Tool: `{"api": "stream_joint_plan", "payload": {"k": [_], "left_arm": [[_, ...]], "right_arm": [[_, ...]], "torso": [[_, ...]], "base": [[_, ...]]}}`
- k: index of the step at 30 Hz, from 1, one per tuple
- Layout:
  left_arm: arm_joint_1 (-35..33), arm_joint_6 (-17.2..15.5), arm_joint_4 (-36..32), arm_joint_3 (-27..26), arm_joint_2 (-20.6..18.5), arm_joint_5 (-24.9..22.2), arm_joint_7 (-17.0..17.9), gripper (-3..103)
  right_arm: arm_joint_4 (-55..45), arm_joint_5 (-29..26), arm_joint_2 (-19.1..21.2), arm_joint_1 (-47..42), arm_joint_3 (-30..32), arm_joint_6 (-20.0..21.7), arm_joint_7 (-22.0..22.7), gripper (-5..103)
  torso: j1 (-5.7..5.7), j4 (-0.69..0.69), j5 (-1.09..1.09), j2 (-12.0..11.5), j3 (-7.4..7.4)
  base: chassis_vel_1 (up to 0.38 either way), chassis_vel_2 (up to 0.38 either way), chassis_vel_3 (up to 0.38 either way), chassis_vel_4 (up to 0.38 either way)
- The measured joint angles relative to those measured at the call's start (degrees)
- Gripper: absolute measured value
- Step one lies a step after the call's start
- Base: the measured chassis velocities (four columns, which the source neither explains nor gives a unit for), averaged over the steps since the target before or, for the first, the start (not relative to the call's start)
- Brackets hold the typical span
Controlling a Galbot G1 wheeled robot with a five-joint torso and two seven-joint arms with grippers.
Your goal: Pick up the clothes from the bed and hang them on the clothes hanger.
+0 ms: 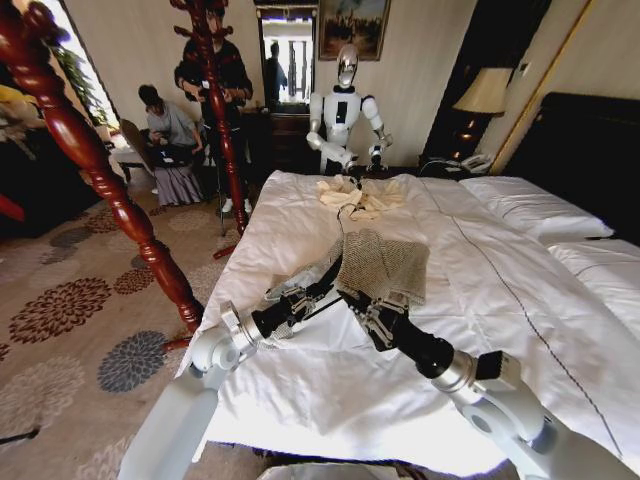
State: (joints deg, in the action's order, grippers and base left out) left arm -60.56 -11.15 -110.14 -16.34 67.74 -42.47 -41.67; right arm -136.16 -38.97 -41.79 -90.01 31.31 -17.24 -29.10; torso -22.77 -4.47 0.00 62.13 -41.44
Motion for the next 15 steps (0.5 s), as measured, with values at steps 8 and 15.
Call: {"api": "stream_joint_plan", "payload": {"k": [8,15], "left_arm": [[2.5,1.9,4.4,-1.4,0.3,0.3,-6.5,18],[4.4,3.5,7.0,-4.1,-0.9,0.4,-11.5,18]], "right_arm": [[1.1,2.2,-0.5,-2.4,1.4,-1.2,-5.9,47],[0.9,9.3,-1.0,-1.0,3.7,3.4,14.6,70]], "torso": [[0.00,-0.01,0.01,0.0,0.00],[0.00,0.00,0.00,0.0,0.00]], "base": [[0.000,0.000,0.000,0.000],[0.000,0.000,0.000,0.000]]}}
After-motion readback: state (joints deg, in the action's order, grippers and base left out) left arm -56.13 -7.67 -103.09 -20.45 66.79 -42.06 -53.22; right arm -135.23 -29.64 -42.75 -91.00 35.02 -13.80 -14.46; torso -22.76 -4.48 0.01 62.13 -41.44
